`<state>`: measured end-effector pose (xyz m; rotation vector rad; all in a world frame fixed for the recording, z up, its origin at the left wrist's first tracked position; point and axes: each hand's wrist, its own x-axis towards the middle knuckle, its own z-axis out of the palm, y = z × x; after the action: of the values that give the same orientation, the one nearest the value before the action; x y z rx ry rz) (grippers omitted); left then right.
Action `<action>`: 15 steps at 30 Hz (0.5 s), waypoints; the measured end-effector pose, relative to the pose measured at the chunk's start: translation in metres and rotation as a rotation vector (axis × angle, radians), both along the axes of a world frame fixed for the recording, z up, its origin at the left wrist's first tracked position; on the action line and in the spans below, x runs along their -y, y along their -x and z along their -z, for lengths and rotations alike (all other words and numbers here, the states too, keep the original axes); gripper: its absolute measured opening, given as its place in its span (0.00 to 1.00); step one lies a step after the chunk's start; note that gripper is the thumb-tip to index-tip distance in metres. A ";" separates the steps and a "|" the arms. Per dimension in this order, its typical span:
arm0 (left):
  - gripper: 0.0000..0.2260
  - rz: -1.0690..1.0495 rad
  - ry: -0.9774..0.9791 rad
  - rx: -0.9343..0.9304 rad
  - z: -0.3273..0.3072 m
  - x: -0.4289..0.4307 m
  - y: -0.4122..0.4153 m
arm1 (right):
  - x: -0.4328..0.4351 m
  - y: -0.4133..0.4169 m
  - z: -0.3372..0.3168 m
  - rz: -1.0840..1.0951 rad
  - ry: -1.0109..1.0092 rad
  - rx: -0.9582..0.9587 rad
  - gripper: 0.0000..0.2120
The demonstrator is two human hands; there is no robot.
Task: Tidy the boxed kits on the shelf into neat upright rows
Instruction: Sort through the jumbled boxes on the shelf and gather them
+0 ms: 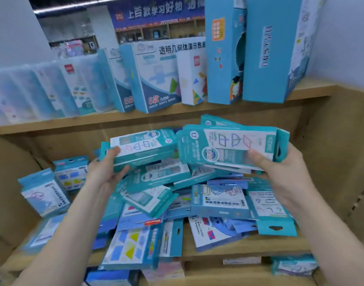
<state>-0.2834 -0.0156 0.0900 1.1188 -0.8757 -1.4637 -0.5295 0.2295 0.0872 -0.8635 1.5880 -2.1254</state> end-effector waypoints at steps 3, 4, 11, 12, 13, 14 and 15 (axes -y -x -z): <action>0.19 -0.025 -0.009 0.017 0.000 0.025 -0.025 | 0.035 -0.026 0.009 -0.129 0.010 0.095 0.14; 0.22 -0.033 -0.015 0.035 0.001 0.032 -0.034 | 0.045 -0.032 0.011 -0.162 0.004 0.096 0.14; 0.26 -0.009 0.012 0.384 0.029 0.061 -0.067 | 0.102 -0.047 0.020 -0.304 -0.158 0.037 0.14; 0.28 0.002 0.073 0.501 0.030 0.064 -0.067 | 0.107 -0.048 0.022 -0.310 -0.189 0.026 0.13; 0.31 0.029 0.152 0.656 0.032 0.067 -0.068 | 0.112 -0.049 0.024 -0.297 -0.224 -0.005 0.13; 0.33 0.055 0.250 0.850 0.032 0.069 -0.070 | 0.116 -0.049 0.024 -0.266 -0.269 -0.076 0.14; 0.33 0.069 0.356 1.039 0.032 0.068 -0.071 | 0.120 -0.049 0.024 -0.223 -0.332 -0.191 0.17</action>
<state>-0.2124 -0.0839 0.0584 1.5725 -1.8069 -0.6449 -0.4806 0.1094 0.0636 -1.0932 1.7772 -1.6093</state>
